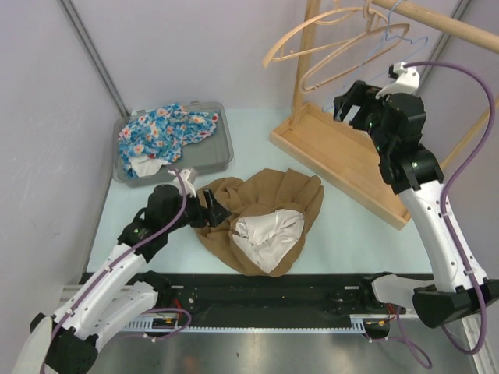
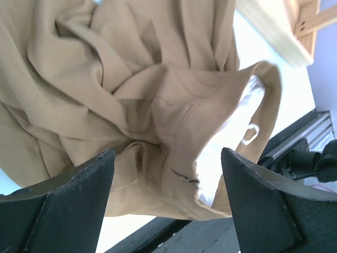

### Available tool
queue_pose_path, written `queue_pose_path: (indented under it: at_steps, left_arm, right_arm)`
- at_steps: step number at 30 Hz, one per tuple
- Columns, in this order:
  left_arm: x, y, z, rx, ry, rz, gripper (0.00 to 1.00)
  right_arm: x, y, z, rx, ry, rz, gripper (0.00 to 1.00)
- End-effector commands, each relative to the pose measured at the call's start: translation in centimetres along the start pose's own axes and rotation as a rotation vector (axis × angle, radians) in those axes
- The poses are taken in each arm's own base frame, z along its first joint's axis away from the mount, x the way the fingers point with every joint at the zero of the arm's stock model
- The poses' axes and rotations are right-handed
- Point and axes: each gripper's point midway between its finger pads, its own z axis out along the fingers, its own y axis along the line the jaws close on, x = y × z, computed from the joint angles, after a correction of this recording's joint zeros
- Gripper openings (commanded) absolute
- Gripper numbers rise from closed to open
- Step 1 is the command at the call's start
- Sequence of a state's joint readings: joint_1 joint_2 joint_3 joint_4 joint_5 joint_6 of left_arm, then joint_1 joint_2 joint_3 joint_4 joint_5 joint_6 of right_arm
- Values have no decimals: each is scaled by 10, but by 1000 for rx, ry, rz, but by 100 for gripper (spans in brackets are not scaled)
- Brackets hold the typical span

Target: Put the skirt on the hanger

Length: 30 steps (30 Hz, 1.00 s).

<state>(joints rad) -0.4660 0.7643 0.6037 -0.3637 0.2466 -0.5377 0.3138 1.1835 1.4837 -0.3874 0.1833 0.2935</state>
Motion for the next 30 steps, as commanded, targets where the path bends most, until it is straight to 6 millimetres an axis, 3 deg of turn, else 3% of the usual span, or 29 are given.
queue_pose_path:
  at_steps: [1,4,5,6,10,12,14,15,18,19,22,24,25,28,30]
  left_arm:
    - [-35,-18,-19,23,-106,53,86]
    - [-42,-23,-23,32,-121,62,86]
    - [-44,-25,-24,36,-126,64,86]
    - [-47,-27,-25,40,-132,68,86]
    - [-51,-30,-28,45,-145,74,86]
    - [-52,-31,-30,47,-152,72,86]
    - [-53,-30,-29,43,-153,72,86]
    - [-54,-29,-30,38,-156,71,86]
    - [-54,-30,-30,39,-159,74,87]
    - [-54,-30,-30,37,-158,75,86]
    - [-56,-31,-29,38,-161,76,86]
    - [-60,-33,-28,45,-167,76,86]
    - [-60,-33,-26,45,-160,77,86]
    - [-66,-37,-22,52,-156,84,86]
    - [-71,-42,-22,62,-159,94,87]
  right_arm:
    - [-45,-16,21,61,-120,6,89]
    - [-55,-24,52,32,-142,7,88]
    - [-45,-28,71,27,-108,23,88]
    - [-57,-32,78,34,-128,27,86]
    - [-63,-37,105,63,-134,30,81]
    - [-64,-38,118,65,-140,34,78]
    - [-63,-40,126,78,-131,33,69]
    - [-52,-44,135,94,-97,33,65]
    - [-61,-45,133,117,-112,43,40]
    - [-62,-47,131,136,-117,45,27]
    - [-68,-49,116,174,-132,42,9]
    - [-64,-50,110,182,-117,36,2]
    - [-71,-47,100,178,-135,42,0]
    - [-70,-45,88,161,-132,43,0]
    - [-79,-40,70,134,-155,49,0]
